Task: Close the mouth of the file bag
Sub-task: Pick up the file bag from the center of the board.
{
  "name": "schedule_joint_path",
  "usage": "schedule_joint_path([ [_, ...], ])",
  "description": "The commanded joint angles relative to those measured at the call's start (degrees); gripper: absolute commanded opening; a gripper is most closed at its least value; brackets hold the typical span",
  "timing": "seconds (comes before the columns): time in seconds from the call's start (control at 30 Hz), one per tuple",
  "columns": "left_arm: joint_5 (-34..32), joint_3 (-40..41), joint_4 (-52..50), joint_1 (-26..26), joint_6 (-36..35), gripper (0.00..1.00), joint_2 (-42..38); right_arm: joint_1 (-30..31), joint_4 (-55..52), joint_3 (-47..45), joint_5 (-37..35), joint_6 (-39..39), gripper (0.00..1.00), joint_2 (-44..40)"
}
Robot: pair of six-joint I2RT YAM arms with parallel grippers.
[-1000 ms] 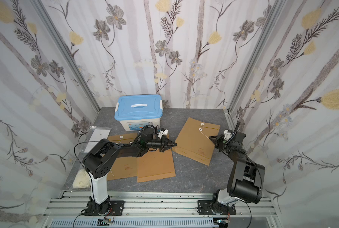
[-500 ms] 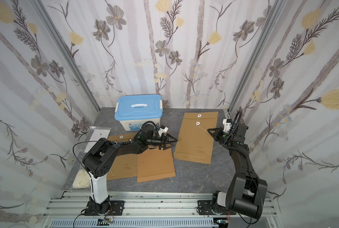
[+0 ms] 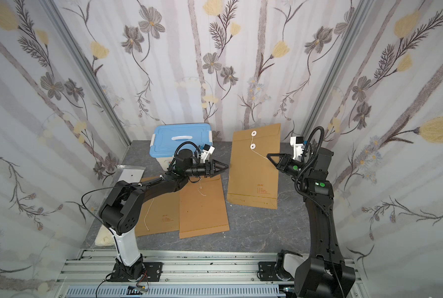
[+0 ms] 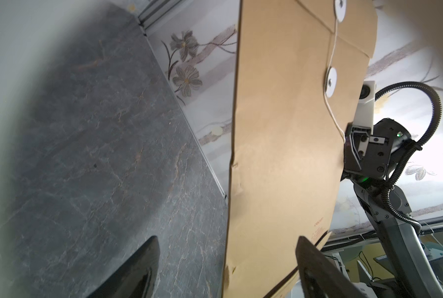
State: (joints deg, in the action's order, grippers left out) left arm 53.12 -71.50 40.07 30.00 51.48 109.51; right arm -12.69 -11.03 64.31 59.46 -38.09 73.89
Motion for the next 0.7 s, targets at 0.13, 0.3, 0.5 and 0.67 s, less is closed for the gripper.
schedule_joint_path([
  [0.13,4.6,-8.8,15.1,-0.3,7.3,0.85,4.0,3.2,2.7,3.2,1.4,-2.3,0.0,-0.6],
  [0.3,5.4,-10.6,17.8,-0.4,9.5,0.78,3.1,5.0,4.4,4.9,0.9,-3.7,0.0,-0.3],
  [0.5,3.1,-10.1,26.9,-0.5,16.1,0.64,1.9,6.2,3.9,5.2,-0.3,-2.4,0.0,0.6],
  [0.67,3.1,-11.0,31.1,-0.5,20.6,0.47,1.8,6.6,4.6,5.1,-1.0,-2.3,0.0,1.5],
])
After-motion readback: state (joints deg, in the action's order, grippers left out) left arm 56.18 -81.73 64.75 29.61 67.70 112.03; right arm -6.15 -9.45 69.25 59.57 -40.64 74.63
